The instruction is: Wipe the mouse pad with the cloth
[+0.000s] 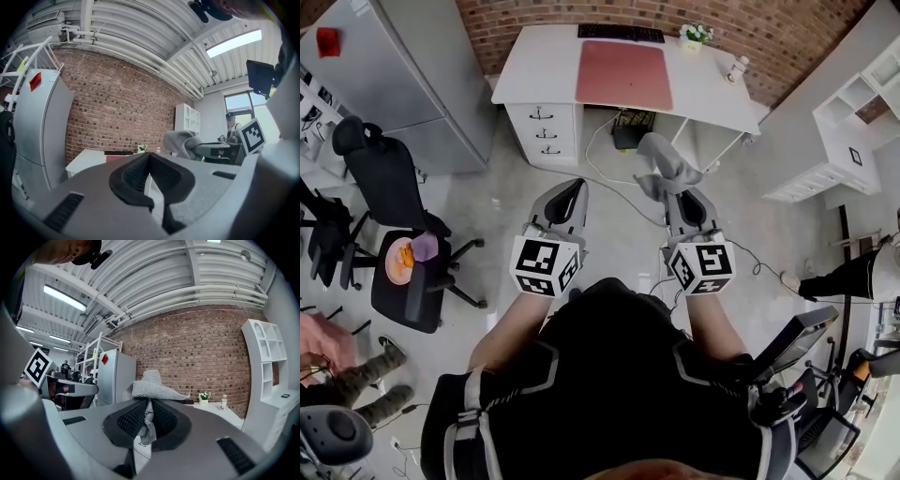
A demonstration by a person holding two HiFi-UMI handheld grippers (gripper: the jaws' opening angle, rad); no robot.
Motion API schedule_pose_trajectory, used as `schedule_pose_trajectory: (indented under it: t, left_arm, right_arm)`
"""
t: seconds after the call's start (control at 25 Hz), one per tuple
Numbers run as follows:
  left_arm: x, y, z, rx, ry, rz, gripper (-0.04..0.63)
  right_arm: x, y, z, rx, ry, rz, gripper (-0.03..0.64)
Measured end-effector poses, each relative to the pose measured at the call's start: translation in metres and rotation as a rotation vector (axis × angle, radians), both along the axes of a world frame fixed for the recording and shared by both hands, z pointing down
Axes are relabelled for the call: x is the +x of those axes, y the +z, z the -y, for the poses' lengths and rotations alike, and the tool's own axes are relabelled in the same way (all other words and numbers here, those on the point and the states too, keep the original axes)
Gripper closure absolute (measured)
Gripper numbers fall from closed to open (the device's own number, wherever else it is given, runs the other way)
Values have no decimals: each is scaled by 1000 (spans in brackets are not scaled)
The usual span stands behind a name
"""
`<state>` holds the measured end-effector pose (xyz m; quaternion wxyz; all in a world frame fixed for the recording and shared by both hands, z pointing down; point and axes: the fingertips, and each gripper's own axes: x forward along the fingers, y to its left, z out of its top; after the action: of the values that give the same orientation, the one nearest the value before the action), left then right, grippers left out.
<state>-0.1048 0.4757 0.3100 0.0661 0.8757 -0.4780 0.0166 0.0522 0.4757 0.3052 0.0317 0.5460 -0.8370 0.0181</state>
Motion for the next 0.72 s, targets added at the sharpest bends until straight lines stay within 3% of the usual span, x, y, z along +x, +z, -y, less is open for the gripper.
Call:
schedule_pose_trajectory:
  t: [0.32,0.72]
  left_arm:
    - [-20,11,11,-13,27,-21,592]
    - [-13,16,59,-20,-33,3,592]
  right_arm:
    - [-22,8,5,-10,17,-16,584]
    - [-18,15,64,-13,-41,23,584]
